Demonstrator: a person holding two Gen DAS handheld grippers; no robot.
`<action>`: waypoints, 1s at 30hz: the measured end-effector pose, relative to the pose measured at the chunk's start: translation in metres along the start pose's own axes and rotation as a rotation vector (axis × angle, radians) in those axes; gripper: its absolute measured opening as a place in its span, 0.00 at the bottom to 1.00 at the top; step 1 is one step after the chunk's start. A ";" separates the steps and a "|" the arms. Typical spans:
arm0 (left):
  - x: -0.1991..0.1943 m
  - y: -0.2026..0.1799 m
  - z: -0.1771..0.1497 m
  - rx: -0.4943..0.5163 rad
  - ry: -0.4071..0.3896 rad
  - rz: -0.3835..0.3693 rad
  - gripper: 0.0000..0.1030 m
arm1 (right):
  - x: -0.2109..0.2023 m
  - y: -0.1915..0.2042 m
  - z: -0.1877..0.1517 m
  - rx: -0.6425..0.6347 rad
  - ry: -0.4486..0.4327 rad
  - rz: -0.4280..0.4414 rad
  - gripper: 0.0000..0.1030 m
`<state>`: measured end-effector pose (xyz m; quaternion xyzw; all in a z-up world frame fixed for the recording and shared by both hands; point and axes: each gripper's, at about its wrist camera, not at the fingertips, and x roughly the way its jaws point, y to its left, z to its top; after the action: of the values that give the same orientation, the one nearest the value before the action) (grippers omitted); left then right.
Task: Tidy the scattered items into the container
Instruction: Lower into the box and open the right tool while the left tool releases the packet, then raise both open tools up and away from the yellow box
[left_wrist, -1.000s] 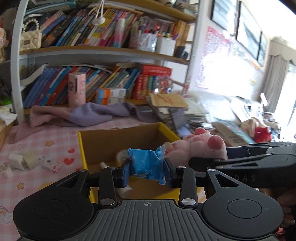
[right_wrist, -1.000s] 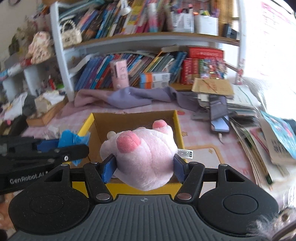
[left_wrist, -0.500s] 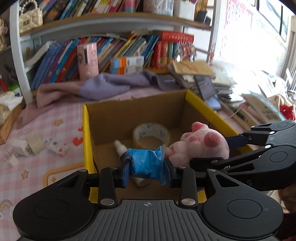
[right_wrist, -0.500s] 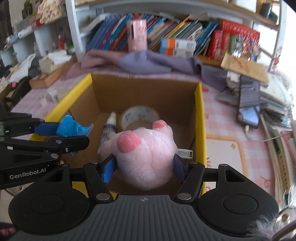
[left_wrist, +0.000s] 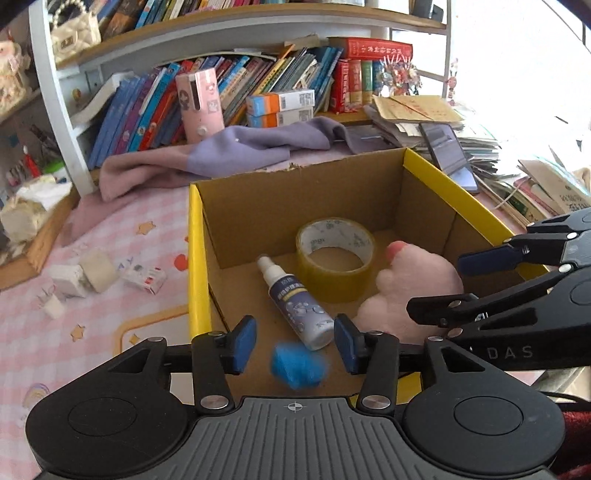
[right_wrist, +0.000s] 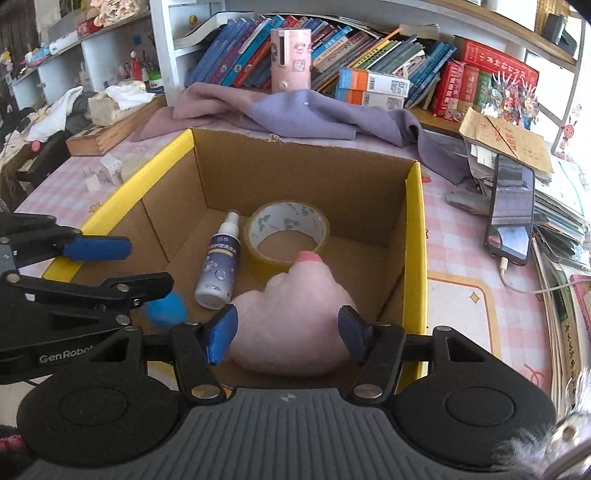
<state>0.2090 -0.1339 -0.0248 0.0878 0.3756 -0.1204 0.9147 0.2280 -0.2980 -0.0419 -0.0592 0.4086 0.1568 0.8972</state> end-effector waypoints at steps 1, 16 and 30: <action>-0.002 0.000 0.000 0.006 -0.007 0.007 0.49 | -0.001 -0.001 0.000 0.008 -0.002 -0.005 0.60; -0.050 -0.023 -0.014 0.214 -0.193 -0.014 0.96 | -0.042 -0.004 -0.008 0.169 -0.121 -0.095 0.77; -0.080 -0.007 -0.035 0.215 -0.243 -0.005 0.99 | -0.065 0.021 -0.019 0.228 -0.143 -0.142 0.81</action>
<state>0.1292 -0.1195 0.0069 0.1693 0.2475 -0.1719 0.9384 0.1677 -0.2973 -0.0050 0.0257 0.3538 0.0495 0.9336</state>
